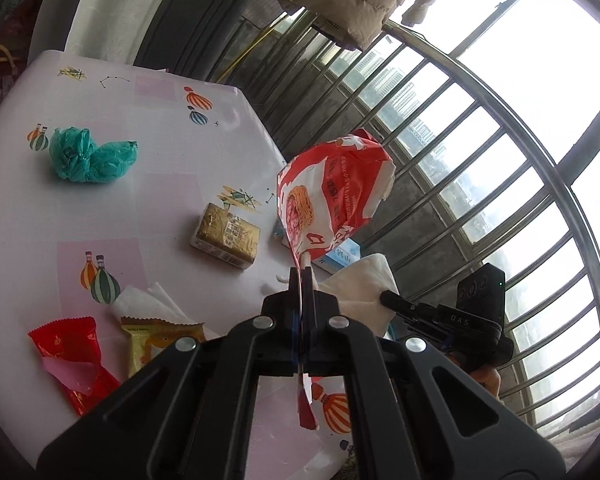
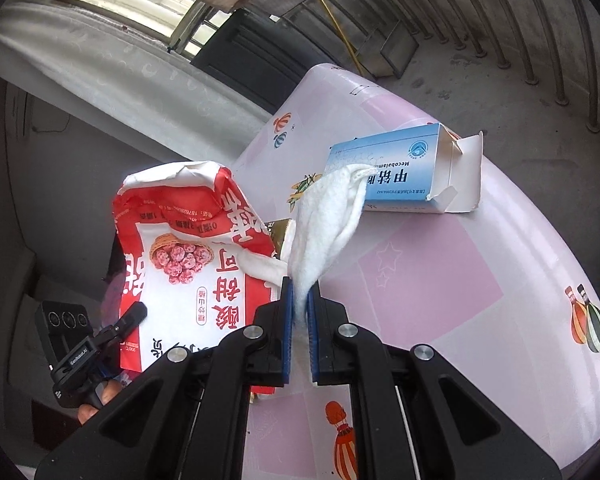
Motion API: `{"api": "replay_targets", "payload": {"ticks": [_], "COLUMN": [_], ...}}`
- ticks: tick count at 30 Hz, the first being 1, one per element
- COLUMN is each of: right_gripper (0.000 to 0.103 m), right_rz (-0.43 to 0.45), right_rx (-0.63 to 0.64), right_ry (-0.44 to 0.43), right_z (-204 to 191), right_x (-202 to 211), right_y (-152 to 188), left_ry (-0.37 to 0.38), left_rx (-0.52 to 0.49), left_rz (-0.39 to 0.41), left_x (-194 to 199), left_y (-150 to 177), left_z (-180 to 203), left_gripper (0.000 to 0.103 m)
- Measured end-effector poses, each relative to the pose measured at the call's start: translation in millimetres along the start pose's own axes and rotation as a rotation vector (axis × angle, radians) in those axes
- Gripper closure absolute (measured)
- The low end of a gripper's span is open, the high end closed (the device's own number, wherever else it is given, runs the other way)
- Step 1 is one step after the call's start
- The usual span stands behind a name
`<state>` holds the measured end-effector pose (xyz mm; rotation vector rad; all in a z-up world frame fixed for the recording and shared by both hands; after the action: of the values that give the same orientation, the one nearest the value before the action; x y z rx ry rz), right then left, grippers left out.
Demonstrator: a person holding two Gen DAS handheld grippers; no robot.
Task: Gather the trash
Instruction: 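Carry the snack bag and tissue over the blue basket with both tools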
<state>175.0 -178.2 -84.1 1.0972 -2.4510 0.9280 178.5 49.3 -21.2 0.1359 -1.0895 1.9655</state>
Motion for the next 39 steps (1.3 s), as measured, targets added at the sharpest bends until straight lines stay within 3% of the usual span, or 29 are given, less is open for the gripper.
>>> {"api": "replay_targets", "payload": {"ticks": [4,10,14,23,26,31,39], "right_gripper": [0.096,0.096,0.096,0.096,0.096,0.096,0.096], "right_rz": [0.049,0.256,0.386,0.643,0.667,0.644,0.617], "right_rx": [0.016,-0.025,-0.103,-0.374,-0.424,-0.509,-0.599], "right_ry": [-0.011,0.012,0.084,0.345,0.432,0.49,0.573], "right_z": [3,29,76,219,254,310,394], "right_x": [31,109,163,278,297,292,282], "right_y": [-15,-49,-52,-35,-28,-19,-39], "left_ry": [0.028,0.058,0.101,0.219,0.233,0.23,0.203], "left_rx": [-0.02,-0.168,-0.249,-0.454,-0.515,-0.61,-0.785], "left_rz": [0.019,0.025,-0.035,-0.228,-0.289,-0.42,-0.57], "left_x": [1,-11,-38,-136,-174,-244,-358], "left_y": [-5,-23,-18,22,50,118,209], "left_z": [21,74,112,224,258,299,353], "left_gripper": [0.103,0.103,0.103,0.103,0.103,0.103,0.103]}}
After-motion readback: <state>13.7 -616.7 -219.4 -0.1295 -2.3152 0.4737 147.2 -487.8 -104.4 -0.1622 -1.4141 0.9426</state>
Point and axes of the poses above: each gripper's, at about its wrist camera, not at the fingertips, and x roughly against the way its jaws point, z to its right, y to its underside, the point moved 10 cm from there along -x, roughly the way its jaws point, and after that the axes turned 6 degrees about z, right-handed, at the moved point
